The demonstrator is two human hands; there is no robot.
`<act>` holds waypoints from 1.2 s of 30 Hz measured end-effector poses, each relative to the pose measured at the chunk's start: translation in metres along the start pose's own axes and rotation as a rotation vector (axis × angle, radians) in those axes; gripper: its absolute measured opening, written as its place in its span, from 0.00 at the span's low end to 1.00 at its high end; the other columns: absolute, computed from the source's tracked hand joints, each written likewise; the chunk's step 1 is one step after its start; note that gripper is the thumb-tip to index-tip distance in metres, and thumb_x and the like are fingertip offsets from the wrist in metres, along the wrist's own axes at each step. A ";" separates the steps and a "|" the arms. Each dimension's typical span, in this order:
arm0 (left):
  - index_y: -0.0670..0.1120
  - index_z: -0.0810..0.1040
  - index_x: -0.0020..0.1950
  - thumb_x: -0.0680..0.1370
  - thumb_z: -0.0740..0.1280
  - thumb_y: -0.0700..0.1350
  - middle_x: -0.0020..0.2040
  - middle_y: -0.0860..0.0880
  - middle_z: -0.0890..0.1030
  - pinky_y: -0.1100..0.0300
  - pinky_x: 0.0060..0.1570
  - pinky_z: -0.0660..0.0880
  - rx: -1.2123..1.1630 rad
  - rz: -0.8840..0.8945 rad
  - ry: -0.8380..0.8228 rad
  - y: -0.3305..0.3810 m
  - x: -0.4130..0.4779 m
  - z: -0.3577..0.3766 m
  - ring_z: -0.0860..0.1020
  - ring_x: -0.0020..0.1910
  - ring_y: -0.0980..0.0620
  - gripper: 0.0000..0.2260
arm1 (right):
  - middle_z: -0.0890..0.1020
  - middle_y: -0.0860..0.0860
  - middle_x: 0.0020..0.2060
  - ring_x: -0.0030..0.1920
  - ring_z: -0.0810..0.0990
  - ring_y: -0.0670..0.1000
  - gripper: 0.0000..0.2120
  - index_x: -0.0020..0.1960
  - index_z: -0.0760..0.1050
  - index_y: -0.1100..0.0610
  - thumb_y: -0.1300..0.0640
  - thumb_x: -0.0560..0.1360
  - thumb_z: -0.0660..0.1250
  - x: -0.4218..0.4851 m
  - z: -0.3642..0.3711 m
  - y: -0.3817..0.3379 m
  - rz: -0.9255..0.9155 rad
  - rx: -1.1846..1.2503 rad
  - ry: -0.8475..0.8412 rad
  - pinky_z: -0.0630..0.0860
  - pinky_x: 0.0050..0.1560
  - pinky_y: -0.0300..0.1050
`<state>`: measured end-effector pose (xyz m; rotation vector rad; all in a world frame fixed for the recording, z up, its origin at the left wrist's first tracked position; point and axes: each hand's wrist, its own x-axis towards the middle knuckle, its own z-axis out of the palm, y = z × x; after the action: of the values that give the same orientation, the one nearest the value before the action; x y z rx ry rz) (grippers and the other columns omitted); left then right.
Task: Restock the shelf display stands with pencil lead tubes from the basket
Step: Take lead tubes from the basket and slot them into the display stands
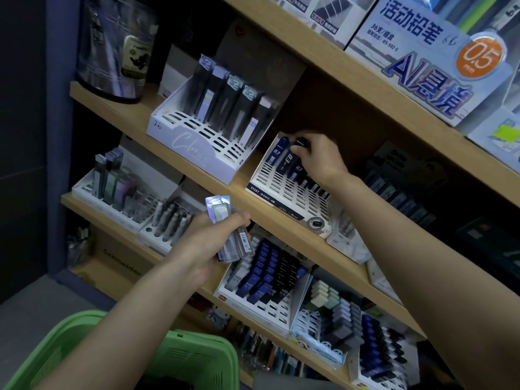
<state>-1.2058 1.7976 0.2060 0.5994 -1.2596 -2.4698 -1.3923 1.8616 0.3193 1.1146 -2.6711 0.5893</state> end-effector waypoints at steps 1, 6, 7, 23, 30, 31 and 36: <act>0.47 0.76 0.42 0.75 0.69 0.42 0.40 0.48 0.80 0.58 0.41 0.73 0.001 -0.002 -0.001 0.000 0.000 0.000 0.77 0.38 0.51 0.04 | 0.77 0.49 0.55 0.52 0.76 0.46 0.12 0.62 0.72 0.51 0.54 0.80 0.60 0.001 -0.002 0.001 0.010 -0.005 -0.010 0.76 0.54 0.45; 0.46 0.76 0.42 0.75 0.69 0.41 0.40 0.48 0.79 0.57 0.42 0.73 0.006 -0.011 0.002 0.000 0.000 0.001 0.77 0.39 0.50 0.03 | 0.75 0.49 0.54 0.51 0.75 0.47 0.15 0.65 0.70 0.54 0.54 0.80 0.61 0.004 -0.006 0.001 0.030 -0.025 -0.103 0.73 0.52 0.43; 0.46 0.77 0.43 0.75 0.69 0.41 0.40 0.48 0.80 0.57 0.42 0.73 0.006 -0.011 0.005 0.000 0.000 0.001 0.77 0.39 0.50 0.03 | 0.75 0.48 0.53 0.51 0.75 0.47 0.16 0.67 0.70 0.55 0.54 0.79 0.61 0.004 -0.005 0.001 0.039 -0.015 -0.103 0.73 0.53 0.43; 0.47 0.76 0.43 0.75 0.69 0.41 0.41 0.48 0.80 0.55 0.46 0.73 -0.023 -0.009 -0.005 -0.002 0.004 -0.003 0.77 0.40 0.50 0.04 | 0.78 0.50 0.60 0.56 0.77 0.47 0.14 0.63 0.75 0.51 0.57 0.78 0.64 0.004 0.002 0.010 -0.047 -0.166 0.058 0.74 0.52 0.40; 0.47 0.76 0.43 0.74 0.71 0.43 0.41 0.47 0.79 0.53 0.48 0.75 -0.035 -0.004 0.028 0.000 0.007 -0.007 0.77 0.42 0.48 0.04 | 0.79 0.55 0.57 0.55 0.79 0.54 0.15 0.66 0.72 0.54 0.57 0.80 0.61 -0.001 0.001 0.008 -0.078 -0.353 0.039 0.79 0.53 0.51; 0.47 0.76 0.43 0.74 0.71 0.43 0.41 0.46 0.78 0.52 0.50 0.75 -0.041 -0.009 0.039 0.000 0.007 -0.008 0.77 0.42 0.47 0.04 | 0.78 0.56 0.57 0.55 0.78 0.55 0.15 0.67 0.71 0.56 0.58 0.80 0.60 -0.006 0.003 0.006 -0.108 -0.395 0.059 0.78 0.53 0.51; 0.48 0.77 0.43 0.74 0.71 0.46 0.40 0.47 0.80 0.58 0.40 0.74 -0.068 -0.002 0.070 0.000 0.005 -0.012 0.77 0.37 0.50 0.05 | 0.76 0.49 0.51 0.49 0.75 0.45 0.10 0.59 0.74 0.59 0.57 0.80 0.61 -0.054 0.015 -0.027 -0.238 -0.082 0.096 0.76 0.54 0.41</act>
<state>-1.2039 1.7873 0.1985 0.6633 -1.1446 -2.4595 -1.3359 1.8726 0.2961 1.3202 -2.4123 0.4727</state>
